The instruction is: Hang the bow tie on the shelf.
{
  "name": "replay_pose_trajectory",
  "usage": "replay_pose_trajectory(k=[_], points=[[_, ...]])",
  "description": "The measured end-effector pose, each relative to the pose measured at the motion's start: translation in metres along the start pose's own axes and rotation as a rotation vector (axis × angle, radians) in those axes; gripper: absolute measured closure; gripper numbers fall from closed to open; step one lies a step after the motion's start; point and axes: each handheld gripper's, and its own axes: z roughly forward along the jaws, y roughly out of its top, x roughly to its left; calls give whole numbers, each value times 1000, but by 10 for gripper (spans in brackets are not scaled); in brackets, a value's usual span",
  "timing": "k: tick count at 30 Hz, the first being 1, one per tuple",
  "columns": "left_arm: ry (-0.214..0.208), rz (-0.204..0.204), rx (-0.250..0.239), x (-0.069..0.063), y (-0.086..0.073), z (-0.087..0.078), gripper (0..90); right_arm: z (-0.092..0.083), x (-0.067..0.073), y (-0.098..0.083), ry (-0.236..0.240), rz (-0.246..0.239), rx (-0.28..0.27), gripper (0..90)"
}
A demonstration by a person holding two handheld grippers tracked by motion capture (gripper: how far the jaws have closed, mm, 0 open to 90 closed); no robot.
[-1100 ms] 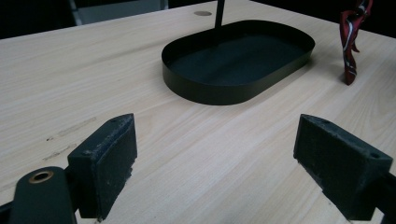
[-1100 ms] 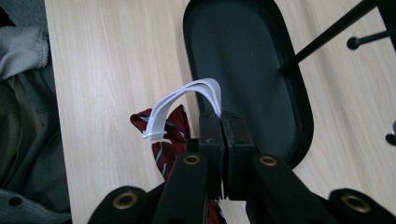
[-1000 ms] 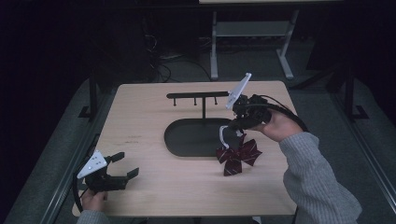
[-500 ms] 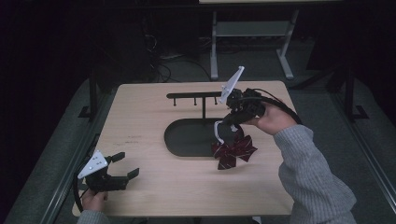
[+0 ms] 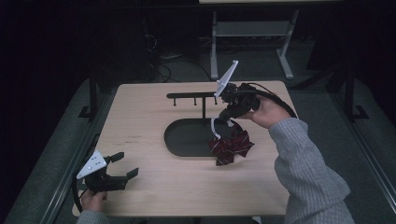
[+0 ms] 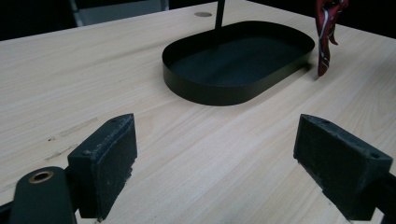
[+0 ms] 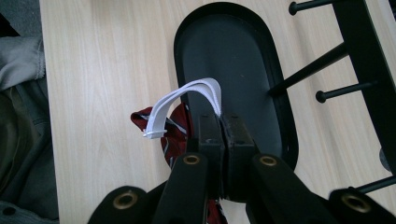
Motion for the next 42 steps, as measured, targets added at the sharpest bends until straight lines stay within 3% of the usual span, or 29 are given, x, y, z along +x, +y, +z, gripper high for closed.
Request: replay_pose_trajectory(k=[23, 42], points=[[2, -5, -3, 1, 0, -2, 131, 5, -20, 27, 21, -8, 1, 873], [-3, -3, -1, 1, -1, -1, 131, 9, -44, 37, 14, 41, 4, 874]])
